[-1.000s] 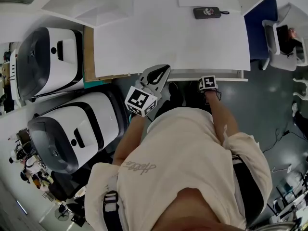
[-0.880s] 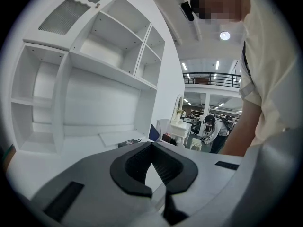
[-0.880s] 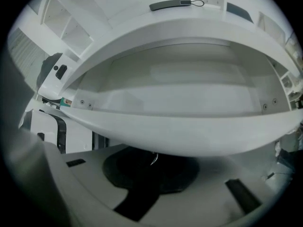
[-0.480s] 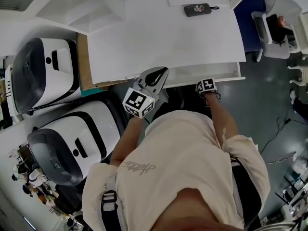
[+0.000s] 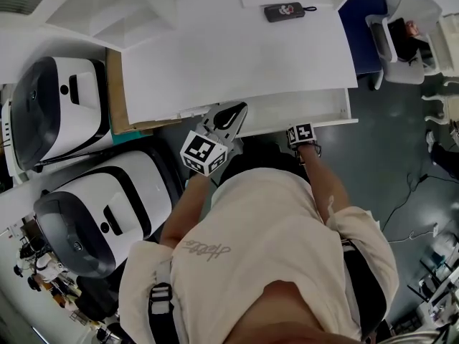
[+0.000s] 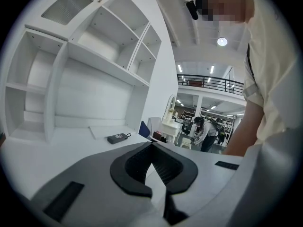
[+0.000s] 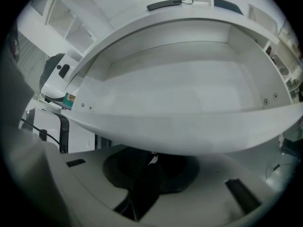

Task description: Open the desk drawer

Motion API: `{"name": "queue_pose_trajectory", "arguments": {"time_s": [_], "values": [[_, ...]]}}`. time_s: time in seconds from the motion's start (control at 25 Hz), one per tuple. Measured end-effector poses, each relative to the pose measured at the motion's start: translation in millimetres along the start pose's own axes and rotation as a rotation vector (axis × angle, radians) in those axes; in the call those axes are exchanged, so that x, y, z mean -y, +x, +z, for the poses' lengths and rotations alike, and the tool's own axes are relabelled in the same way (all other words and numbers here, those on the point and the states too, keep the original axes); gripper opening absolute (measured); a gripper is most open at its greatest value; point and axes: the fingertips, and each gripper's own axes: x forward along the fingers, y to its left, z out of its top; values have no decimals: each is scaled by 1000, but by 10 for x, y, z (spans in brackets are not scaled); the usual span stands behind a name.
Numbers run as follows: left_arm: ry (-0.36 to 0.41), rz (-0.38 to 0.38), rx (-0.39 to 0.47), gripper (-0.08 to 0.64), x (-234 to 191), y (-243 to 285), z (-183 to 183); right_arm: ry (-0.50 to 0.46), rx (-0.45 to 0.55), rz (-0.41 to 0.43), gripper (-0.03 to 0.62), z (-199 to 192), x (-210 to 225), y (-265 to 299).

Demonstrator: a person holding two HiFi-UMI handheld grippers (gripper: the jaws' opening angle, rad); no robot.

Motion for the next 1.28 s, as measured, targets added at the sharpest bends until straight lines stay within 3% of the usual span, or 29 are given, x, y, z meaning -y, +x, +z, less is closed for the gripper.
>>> {"name": "queue_pose_trajectory", "arguments": {"time_s": [0.32,0.92,1.28], "values": [[5,35,-16,2,413,30,-66,-34,7,26,74,-85,27,-13],[0,178,-10,2,957,-239,-222,-46,26,57,74,-356,42,-40],[-17,208,-14,2,1226,-361,-387,-57,33,83,74,-573,24,-49]]}}
